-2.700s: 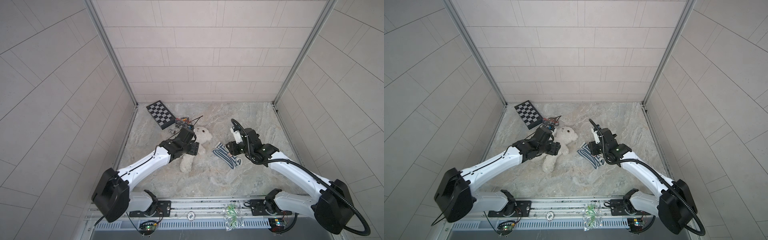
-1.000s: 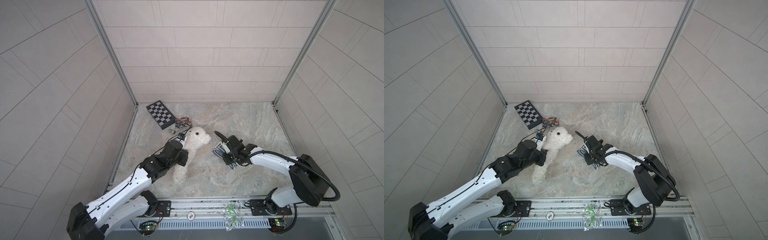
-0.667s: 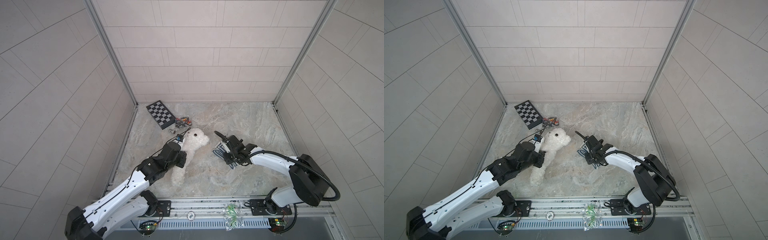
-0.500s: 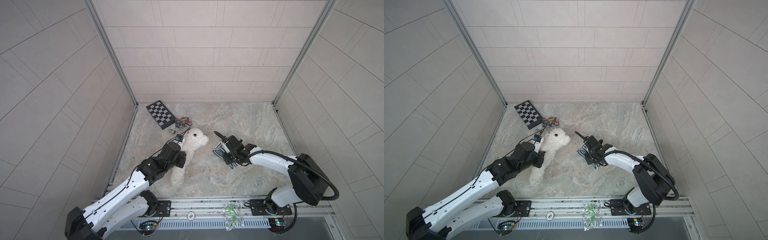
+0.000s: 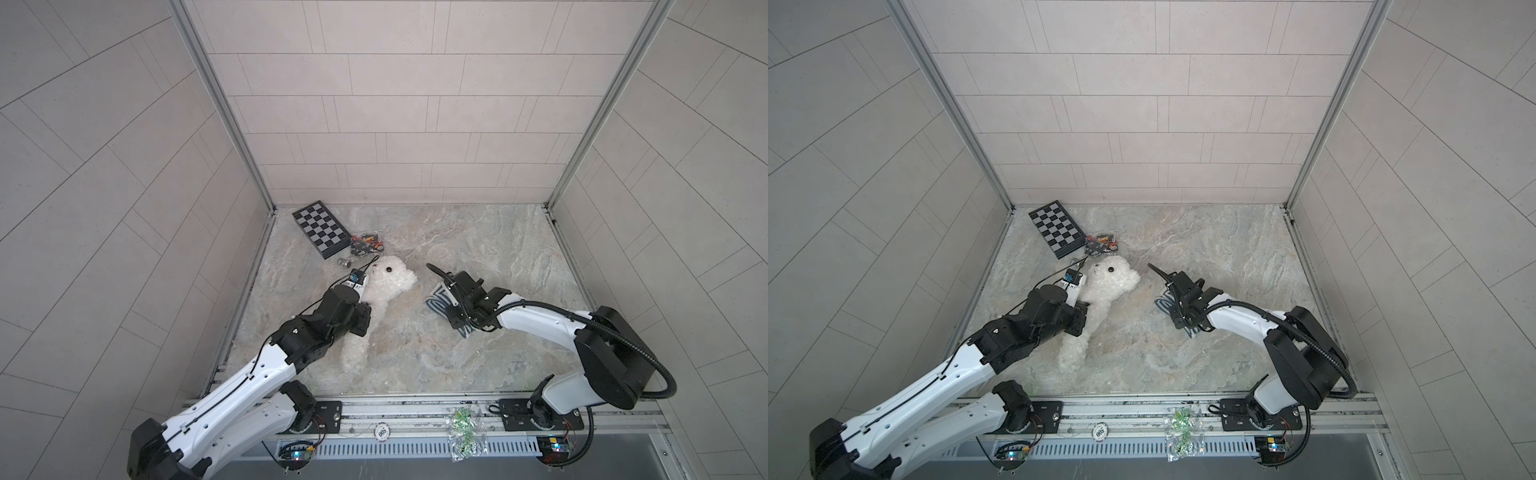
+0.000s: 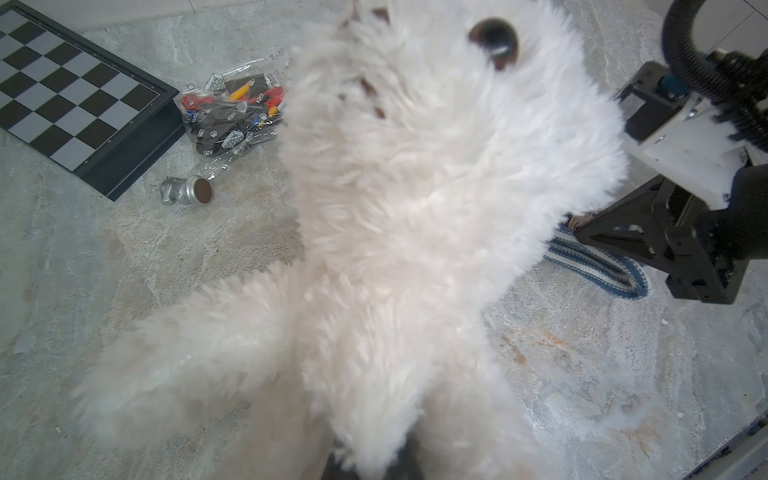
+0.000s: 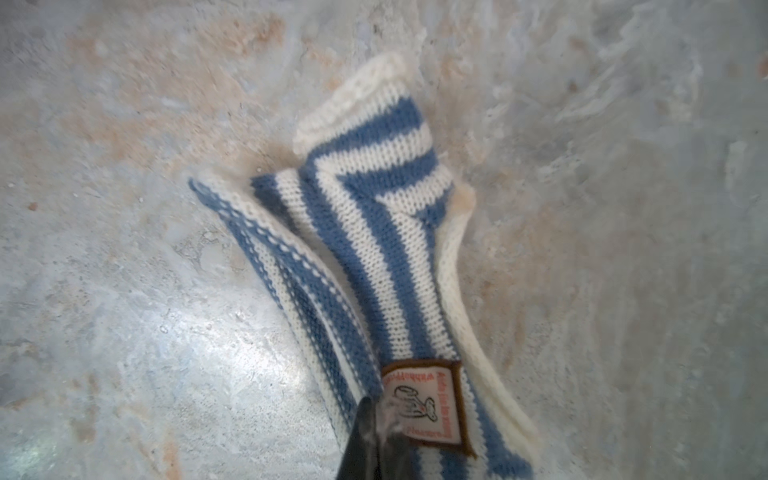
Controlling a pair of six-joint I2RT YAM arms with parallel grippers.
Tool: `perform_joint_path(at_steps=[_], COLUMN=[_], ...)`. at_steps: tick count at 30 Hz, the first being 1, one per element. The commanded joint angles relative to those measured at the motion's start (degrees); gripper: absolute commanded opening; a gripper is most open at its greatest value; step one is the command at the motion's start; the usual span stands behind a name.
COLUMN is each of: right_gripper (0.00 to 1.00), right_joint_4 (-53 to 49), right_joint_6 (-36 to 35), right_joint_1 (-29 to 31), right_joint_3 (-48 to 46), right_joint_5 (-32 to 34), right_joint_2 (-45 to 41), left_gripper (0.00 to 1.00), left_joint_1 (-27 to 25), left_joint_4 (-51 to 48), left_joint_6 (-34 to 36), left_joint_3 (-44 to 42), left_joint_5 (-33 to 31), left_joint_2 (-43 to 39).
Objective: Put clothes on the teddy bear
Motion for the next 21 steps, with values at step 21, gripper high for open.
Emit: perform_joint_path(at_steps=[21], right_gripper=[0.0], right_joint_4=[8.18], right_joint_6=[-2.4], right_joint_1=[-0.14], right_joint_3=[-7.23], right_joint_5=[10.24], right_joint_2=[-14.61], left_gripper=[0.0], left_joint_1=[-16.27], left_joint_4=[5.1], left_joint_6=[4.59], left_joint_3=[-0.82], left_joint_5=[-2.77], left_joint_2=[14.56])
